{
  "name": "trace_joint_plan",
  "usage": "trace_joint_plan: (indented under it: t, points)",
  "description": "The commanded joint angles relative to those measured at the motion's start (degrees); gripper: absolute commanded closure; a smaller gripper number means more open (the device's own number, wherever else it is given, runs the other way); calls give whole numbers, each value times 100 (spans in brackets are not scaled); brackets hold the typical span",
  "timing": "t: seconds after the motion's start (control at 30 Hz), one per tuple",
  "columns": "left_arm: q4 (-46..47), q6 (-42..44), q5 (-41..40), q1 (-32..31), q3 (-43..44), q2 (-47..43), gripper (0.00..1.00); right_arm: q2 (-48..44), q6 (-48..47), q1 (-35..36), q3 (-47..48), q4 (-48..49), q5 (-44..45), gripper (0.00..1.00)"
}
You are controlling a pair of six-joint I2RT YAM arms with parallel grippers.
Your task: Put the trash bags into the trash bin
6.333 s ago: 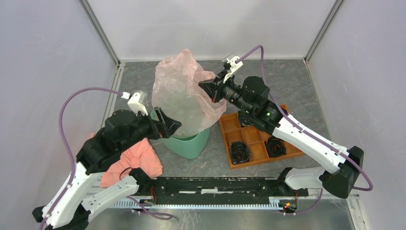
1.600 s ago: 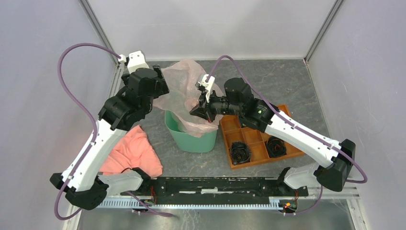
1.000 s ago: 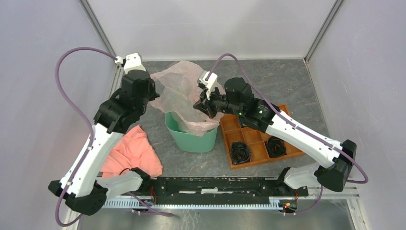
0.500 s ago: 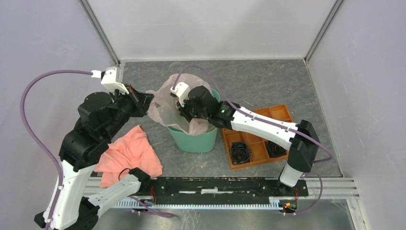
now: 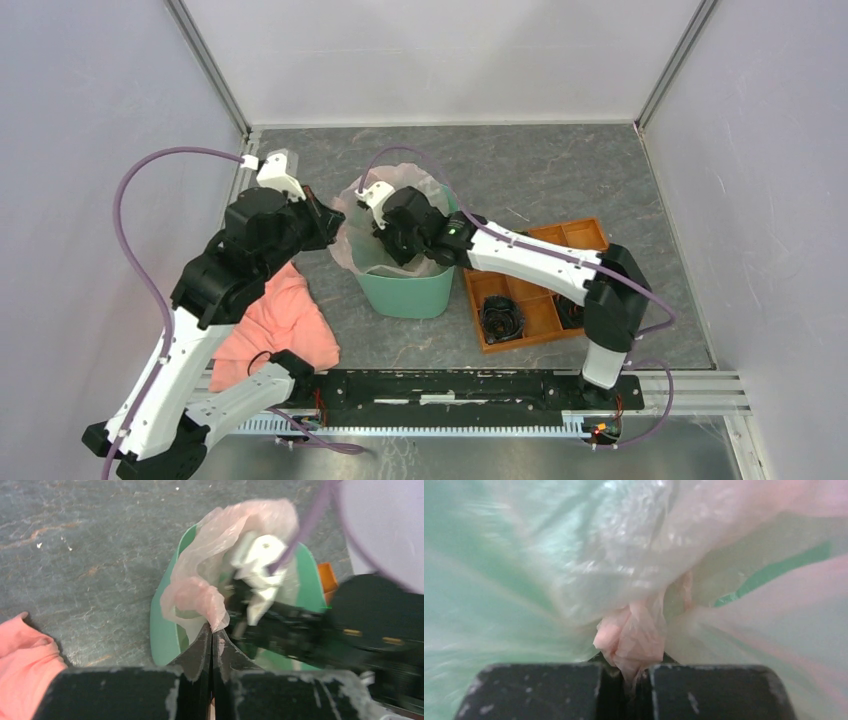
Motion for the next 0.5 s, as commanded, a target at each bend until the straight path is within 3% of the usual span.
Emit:
trace_joint_plan:
  t: [0.0, 0.2, 0.47]
  points:
    - [279, -352, -230, 24, -300, -145, 98, -1012, 171, -5, 85, -5, -229, 97]
    - [246, -298, -341, 28, -324, -147, 98, -1754, 310, -15, -182, 102, -259, 86]
    - [165, -279, -379, 28, -376, -256, 98, -2440, 504, -48, -686, 708, -478, 90]
